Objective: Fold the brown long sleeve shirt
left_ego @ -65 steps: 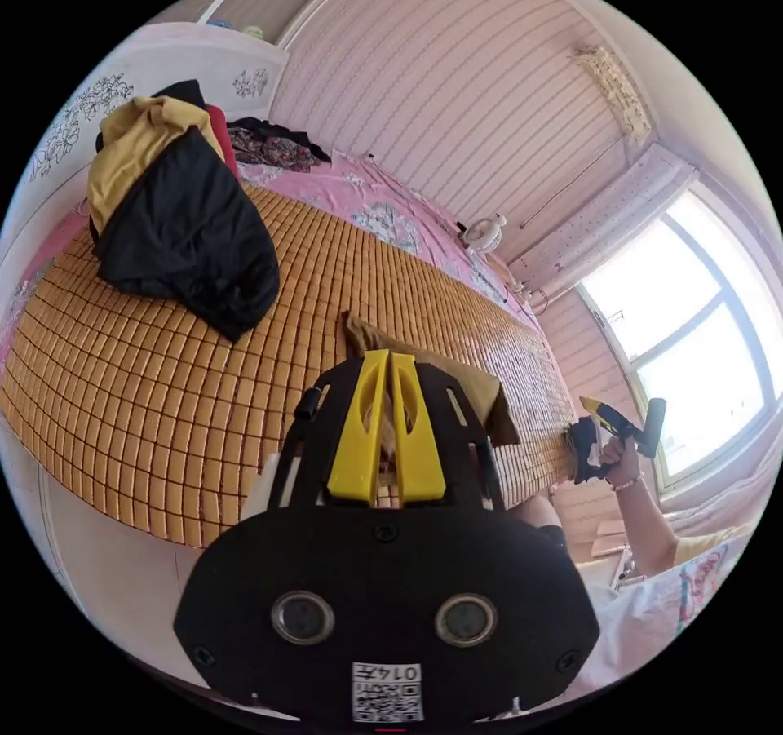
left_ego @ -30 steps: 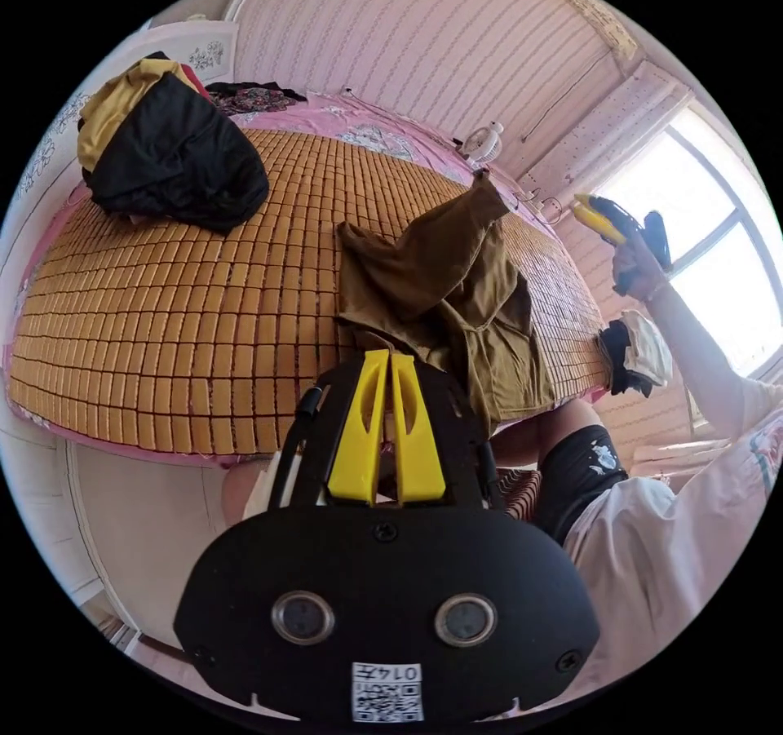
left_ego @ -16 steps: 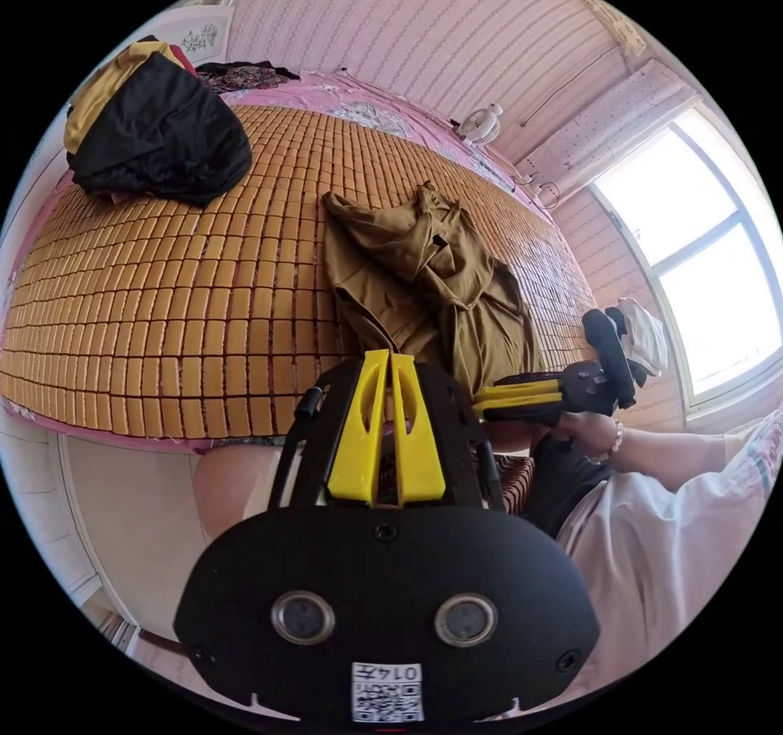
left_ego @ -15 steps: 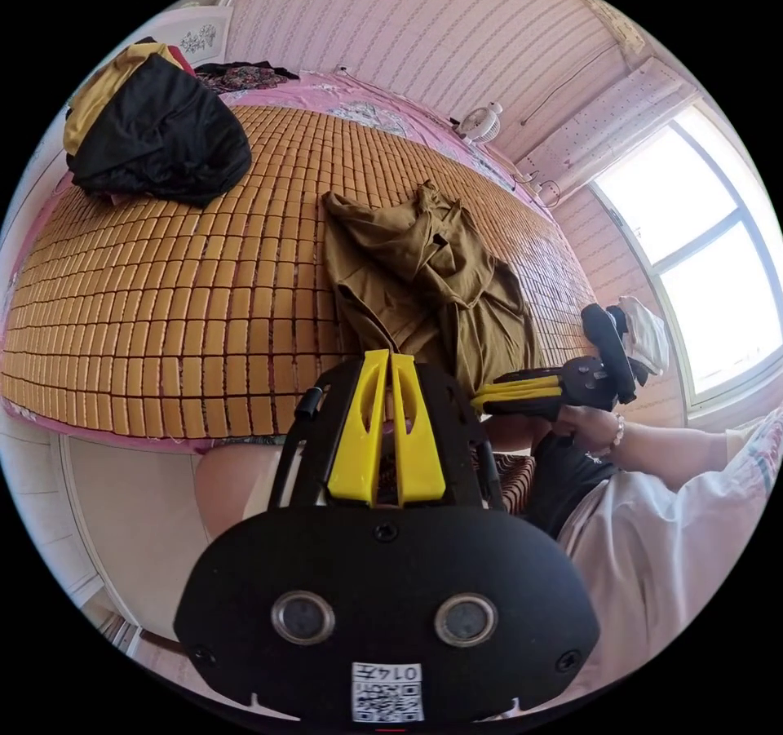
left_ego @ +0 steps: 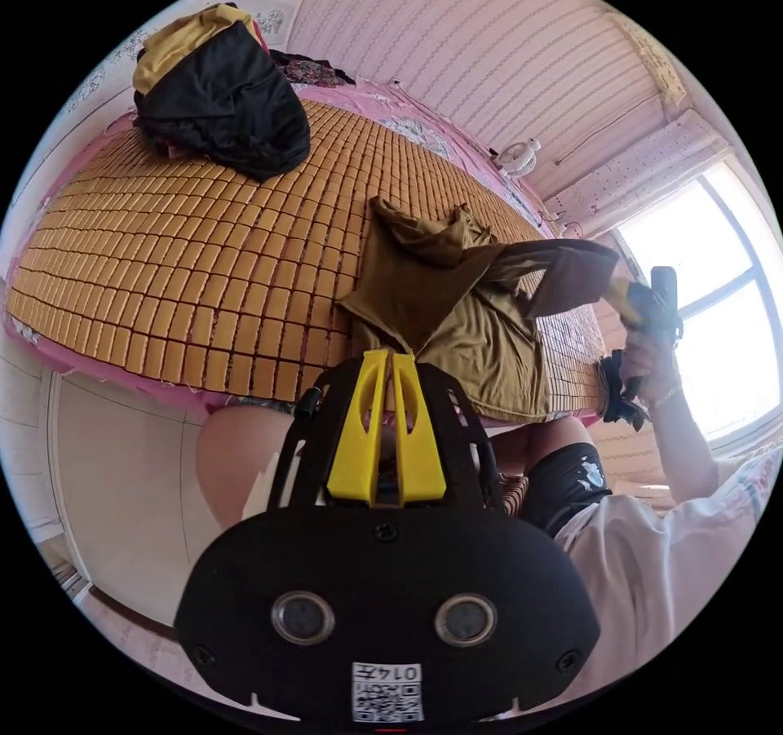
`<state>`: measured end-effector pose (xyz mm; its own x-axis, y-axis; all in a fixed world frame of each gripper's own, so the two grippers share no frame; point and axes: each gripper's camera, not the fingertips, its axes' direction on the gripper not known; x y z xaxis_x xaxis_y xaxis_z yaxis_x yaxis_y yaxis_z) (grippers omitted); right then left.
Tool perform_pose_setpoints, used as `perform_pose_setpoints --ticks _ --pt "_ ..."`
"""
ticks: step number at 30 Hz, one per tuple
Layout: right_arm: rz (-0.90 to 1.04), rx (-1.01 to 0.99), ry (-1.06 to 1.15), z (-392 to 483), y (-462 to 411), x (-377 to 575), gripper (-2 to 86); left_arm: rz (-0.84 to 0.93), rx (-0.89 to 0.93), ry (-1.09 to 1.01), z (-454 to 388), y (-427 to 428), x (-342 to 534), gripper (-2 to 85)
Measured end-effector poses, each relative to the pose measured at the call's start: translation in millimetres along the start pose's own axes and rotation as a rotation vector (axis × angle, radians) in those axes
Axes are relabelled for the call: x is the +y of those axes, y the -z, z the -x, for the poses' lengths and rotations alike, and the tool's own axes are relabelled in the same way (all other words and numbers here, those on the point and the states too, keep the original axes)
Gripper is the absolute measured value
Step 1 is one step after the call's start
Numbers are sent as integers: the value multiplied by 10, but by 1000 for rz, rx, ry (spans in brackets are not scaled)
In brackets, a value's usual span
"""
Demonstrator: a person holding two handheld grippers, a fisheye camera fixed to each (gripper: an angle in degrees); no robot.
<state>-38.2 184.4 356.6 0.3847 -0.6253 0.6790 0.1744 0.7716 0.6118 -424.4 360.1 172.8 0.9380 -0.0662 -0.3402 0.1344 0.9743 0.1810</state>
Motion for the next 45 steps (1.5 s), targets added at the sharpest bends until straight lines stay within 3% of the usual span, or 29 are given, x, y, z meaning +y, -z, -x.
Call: perform_pose_setpoints --ticks 5,7,10,12,16,19,22,28,33,37,39,41,42,45 --pt "500 393 -105 -363 -582 523 64 -1 -3 -24 -71 73 68 3" --pt "543 420 -99 -354 -623 637 73 -16 -34 -54 -173 91 79 25" --pt "479 492 -52 -235 -556 587 76 -58 -37 -73 -429 39 63 49" --pt "428 567 -11 -147 -546 472 75 -28 50 -157 -776 -201 -2 64" --pt "251 714 88 53 -701 190 79 55 30 -284 -1304 -773 -122 79" --pt "347 743 92 -23 -1018 98 77 204 2 -414 -1644 -1252 -201 86" --pt "395 847 -47 -210 -1072 189 25 348 -167 -570 -1814 -1678 -160 74" --pt "55 694 -60 56 -70 393 -2 346 -116 -632 -1801 -1530 -353 31" --pt "-147 618 -133 49 1063 553 0 190 -50 -683 -1708 -794 -677 22" --pt "-408 788 -200 70 2085 758 9 3 -43 -528 -1261 -143 -1165 27" --pt "-525 821 -283 1 2500 934 18 -187 -158 -240 -597 233 -1422 37" --pt "-601 854 -440 -164 2842 1267 46 -253 -170 34 -23 376 -1446 42" --pt "-602 859 -474 -203 2882 1358 55 -257 -131 139 255 392 -1391 42" --pt "-545 803 -565 -355 2855 1812 77 -110 36 149 527 173 -1202 29"
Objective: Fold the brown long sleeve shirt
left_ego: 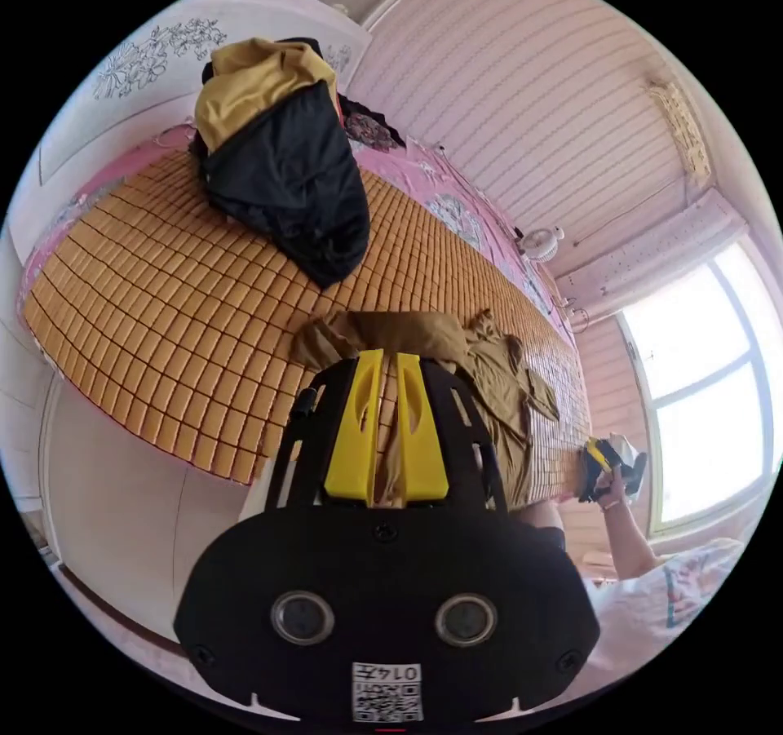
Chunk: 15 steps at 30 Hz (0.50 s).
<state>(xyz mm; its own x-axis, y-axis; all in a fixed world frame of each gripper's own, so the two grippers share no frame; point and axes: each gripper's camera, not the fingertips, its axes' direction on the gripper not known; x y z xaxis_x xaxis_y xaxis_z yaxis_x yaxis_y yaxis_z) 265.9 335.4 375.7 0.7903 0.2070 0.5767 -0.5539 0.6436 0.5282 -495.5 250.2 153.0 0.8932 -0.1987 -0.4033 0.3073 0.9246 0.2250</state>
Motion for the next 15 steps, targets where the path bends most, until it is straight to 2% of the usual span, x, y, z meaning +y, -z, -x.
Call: perform_pose_setpoints --ticks 1,3,6,9,11,13,15 --pt "69 -18 -5 -85 -61 170 79 45 8 -19 -6 -68 52 28" --pt "191 -43 6 -148 -186 442 80 188 -87 -117 -168 -334 286 26" --pt "371 -75 45 -91 -378 835 81 287 -170 -223 -400 -671 472 50" --pt "497 -67 177 133 -546 1035 84 423 -231 -247 -529 -1057 450 67" --pt "619 -24 232 251 -731 1080 85 466 -203 -244 -624 -1216 384 72" --pt "610 -6 248 300 -750 1074 85 479 -240 -290 -759 -1335 335 72" --pt "583 2 252 318 -714 1054 85 531 -353 -333 -858 -1535 314 73"
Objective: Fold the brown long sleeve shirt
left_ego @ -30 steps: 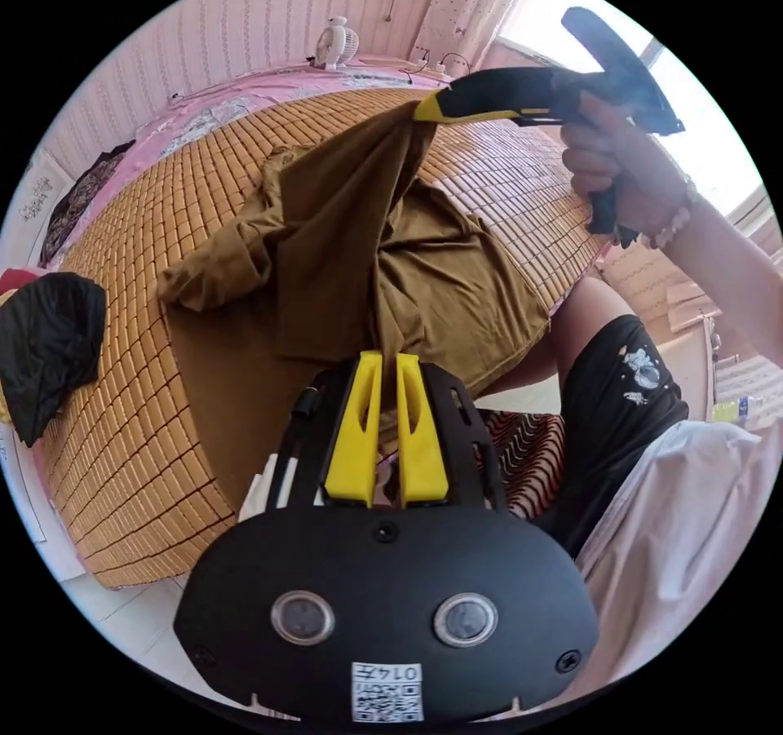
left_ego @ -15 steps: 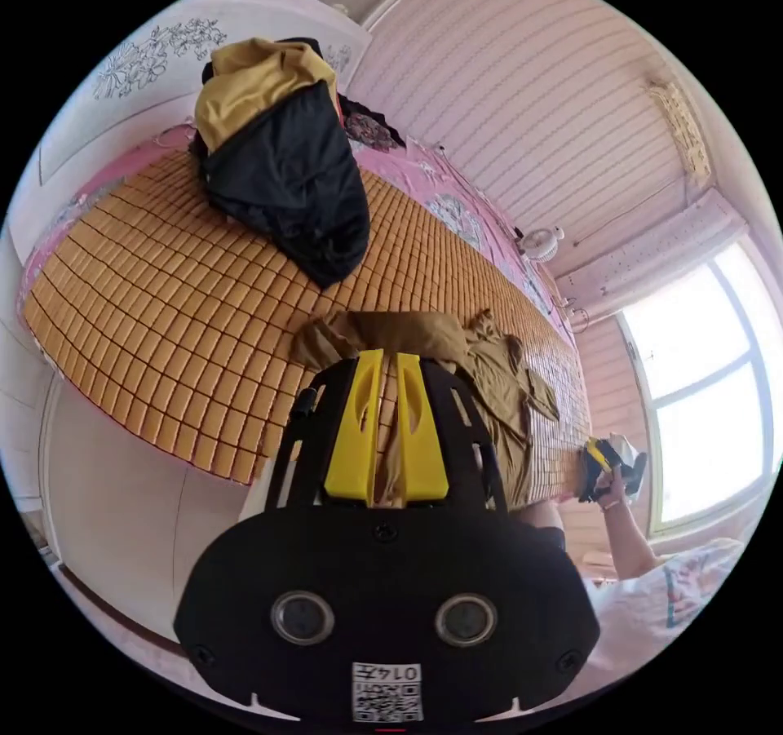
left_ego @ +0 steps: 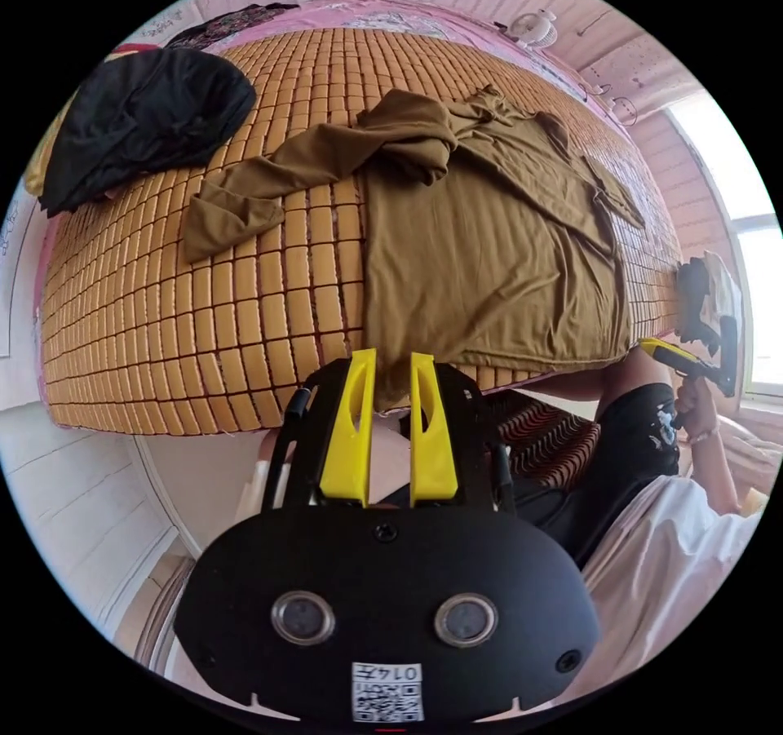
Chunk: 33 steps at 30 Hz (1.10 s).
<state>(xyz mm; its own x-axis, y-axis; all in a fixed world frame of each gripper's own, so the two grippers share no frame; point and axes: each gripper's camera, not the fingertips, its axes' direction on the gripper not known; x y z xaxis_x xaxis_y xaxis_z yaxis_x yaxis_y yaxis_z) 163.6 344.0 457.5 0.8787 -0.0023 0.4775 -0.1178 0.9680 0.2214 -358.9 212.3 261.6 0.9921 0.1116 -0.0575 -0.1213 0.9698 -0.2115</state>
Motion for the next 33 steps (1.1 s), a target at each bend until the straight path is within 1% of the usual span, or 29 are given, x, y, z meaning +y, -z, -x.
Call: perform_pose_setpoints --ticks 2,4,7,9,11,12,16,20,23,27,29,33 --pt "-13 69 -14 -17 38 22 88 41 5 -16 -75 -104 -64 72" --pt "6 111 -29 -44 20 36 94 23 -33 -35 -140 -109 -77 70" --pt "100 56 -35 -80 -87 -12 94 -6 6 -5 -117 -102 -78 65" --pt "113 70 -55 -115 -129 -46 81 -11 67 54 -41 -63 -69 57" --pt "142 57 -120 -237 -171 -77 38 -41 97 67 -16 5 -28 51" --pt "141 38 -138 -273 -160 -75 33 -52 119 59 -13 46 2 51" --pt "20 -225 -174 -555 165 68 14 -65 205 22 -39 100 100 57" --pt "-69 -513 -220 -825 463 273 7 -49 190 -37 -164 84 160 67" --pt "-124 -638 -174 -795 655 360 3 9 158 -157 -373 50 138 79" --pt "-200 -681 -86 -613 868 389 1 25 49 -240 -621 64 132 86" --pt "-256 -650 -28 -475 1018 398 0 9 27 -227 -671 96 131 88" --pt "-250 -578 -4 -390 1107 424 0 -21 3 -170 -748 121 116 89"
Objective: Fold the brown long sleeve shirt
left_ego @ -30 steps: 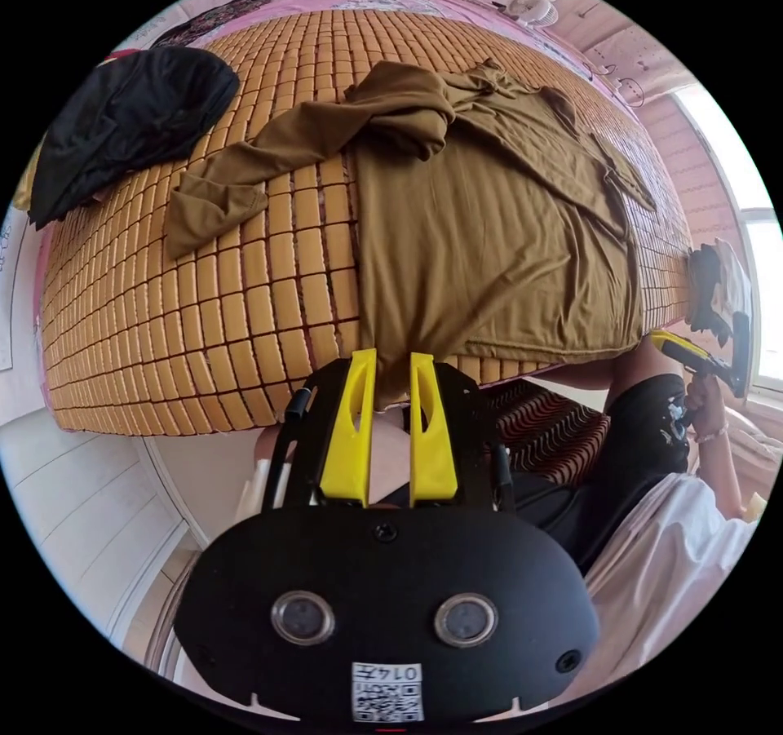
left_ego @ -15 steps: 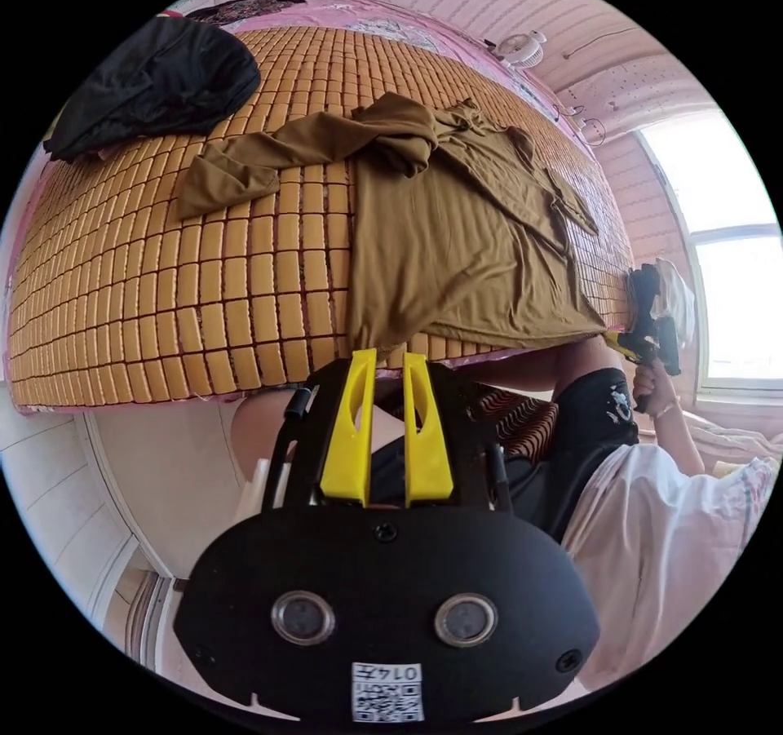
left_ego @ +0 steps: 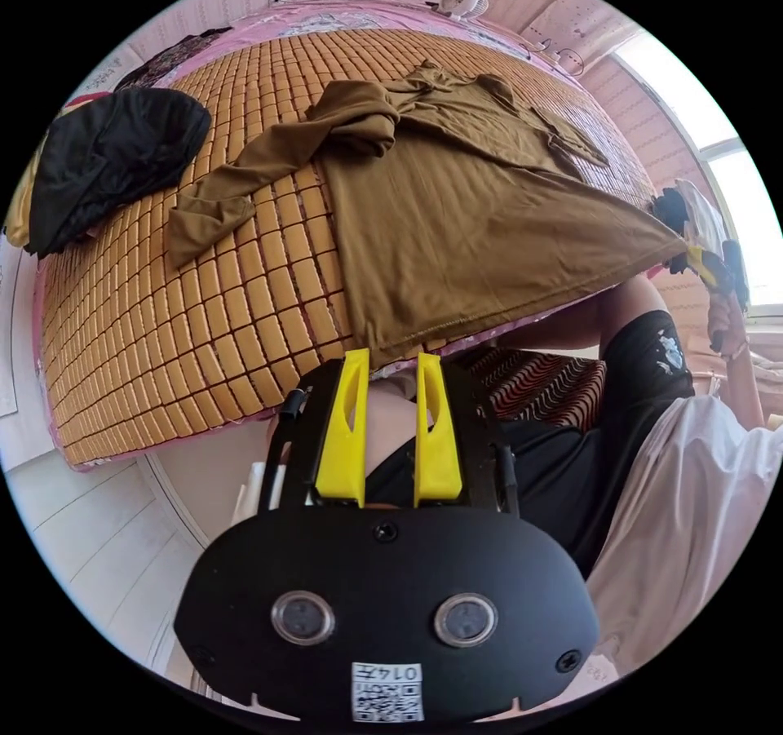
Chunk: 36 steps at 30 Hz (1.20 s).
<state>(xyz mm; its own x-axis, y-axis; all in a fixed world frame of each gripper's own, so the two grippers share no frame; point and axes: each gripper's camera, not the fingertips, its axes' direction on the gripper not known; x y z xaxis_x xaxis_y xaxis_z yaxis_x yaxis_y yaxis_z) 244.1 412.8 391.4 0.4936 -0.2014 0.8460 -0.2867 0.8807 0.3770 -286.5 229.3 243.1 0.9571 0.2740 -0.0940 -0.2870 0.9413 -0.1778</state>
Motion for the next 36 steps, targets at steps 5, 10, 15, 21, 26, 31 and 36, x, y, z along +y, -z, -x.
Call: perform_pose_setpoints --ticks 5,10,15,21,26,31,36 --pt "167 351 -240 -254 -204 190 10 93 12 112 -53 -184 -68 60" --pt "247 542 -222 -151 -477 335 75 104 -39 101 -199 -144 12 8" --pt "268 525 -203 -59 -672 379 127 88 -57 42 -444 -28 215 -8" --pt "305 452 -238 -56 -884 537 72 14 -50 38 -640 268 605 -10" --pt "146 232 -213 208 -682 894 16 -191 69 78 -685 852 1010 -10" --pt "-77 89 -63 737 -184 1077 8 -582 221 71 -723 1808 1435 -10" --pt "-257 24 327 1892 414 1023 5 -960 190 5 -929 3276 1765 -10"
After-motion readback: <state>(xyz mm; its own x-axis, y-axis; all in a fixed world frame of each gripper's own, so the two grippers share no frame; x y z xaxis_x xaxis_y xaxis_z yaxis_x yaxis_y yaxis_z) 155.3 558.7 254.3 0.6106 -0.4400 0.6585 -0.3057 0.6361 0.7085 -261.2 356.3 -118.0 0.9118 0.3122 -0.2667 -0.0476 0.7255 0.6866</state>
